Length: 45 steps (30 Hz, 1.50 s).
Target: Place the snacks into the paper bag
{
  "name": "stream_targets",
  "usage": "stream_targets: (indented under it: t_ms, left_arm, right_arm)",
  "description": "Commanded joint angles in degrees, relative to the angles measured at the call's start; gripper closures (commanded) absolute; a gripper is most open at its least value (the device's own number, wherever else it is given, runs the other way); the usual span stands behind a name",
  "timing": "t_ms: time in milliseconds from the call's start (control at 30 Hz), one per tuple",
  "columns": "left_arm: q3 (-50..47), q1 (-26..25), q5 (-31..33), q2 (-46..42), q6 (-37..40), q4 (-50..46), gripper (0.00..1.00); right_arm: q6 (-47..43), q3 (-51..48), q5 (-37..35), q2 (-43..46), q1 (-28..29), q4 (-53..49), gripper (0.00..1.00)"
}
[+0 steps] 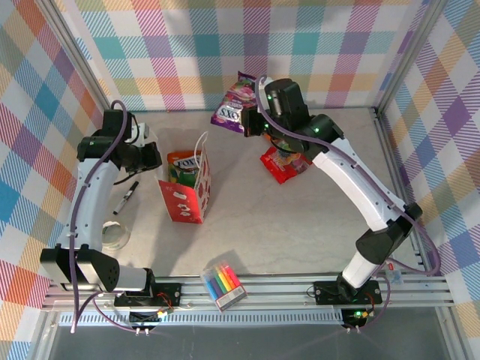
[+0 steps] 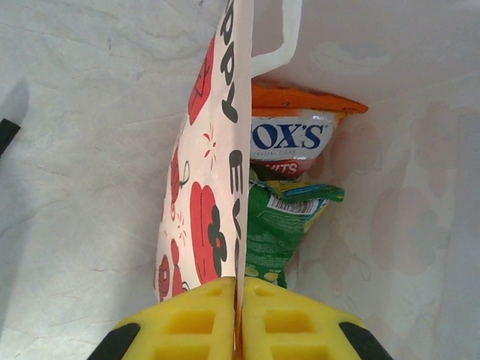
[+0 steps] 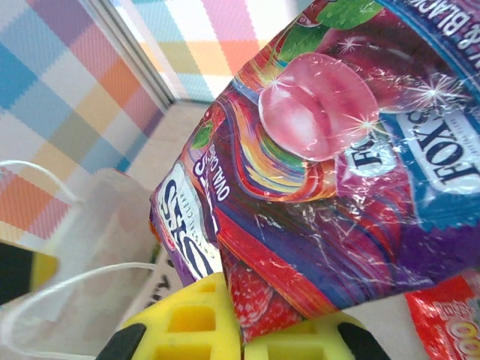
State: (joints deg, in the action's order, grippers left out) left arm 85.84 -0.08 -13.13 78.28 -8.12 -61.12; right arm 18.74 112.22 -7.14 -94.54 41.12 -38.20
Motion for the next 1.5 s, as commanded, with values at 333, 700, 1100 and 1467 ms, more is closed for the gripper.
stream_targets:
  t_ms: [333, 700, 1100, 1467]
  left_arm:
    - [-2.3, 2.5, -8.4, -2.5, -2.5, 1.8, 0.93]
    - [-3.1, 2.7, -7.2, -3.2, -1.8, 1.1, 0.93]
    - [-3.9, 3.6, -6.7, -4.0, -1.2, 0.7, 0.93]
    - [-3.7, 3.9, -6.5, -4.0, -1.0, 0.3, 0.92]
  right_arm:
    - [-0.6, 11.2, 3.7, -0.9, 5.2, 8.8, 1.00]
    - [-0.8, 23.5, 6.5, -12.2, 11.5, 3.1, 1.00]
    - [-3.4, 24.9, 3.2, -16.2, 14.1, -0.7, 1.00]
    - [-8.6, 27.4, 3.3, -19.5, 14.4, -8.0, 1.00]
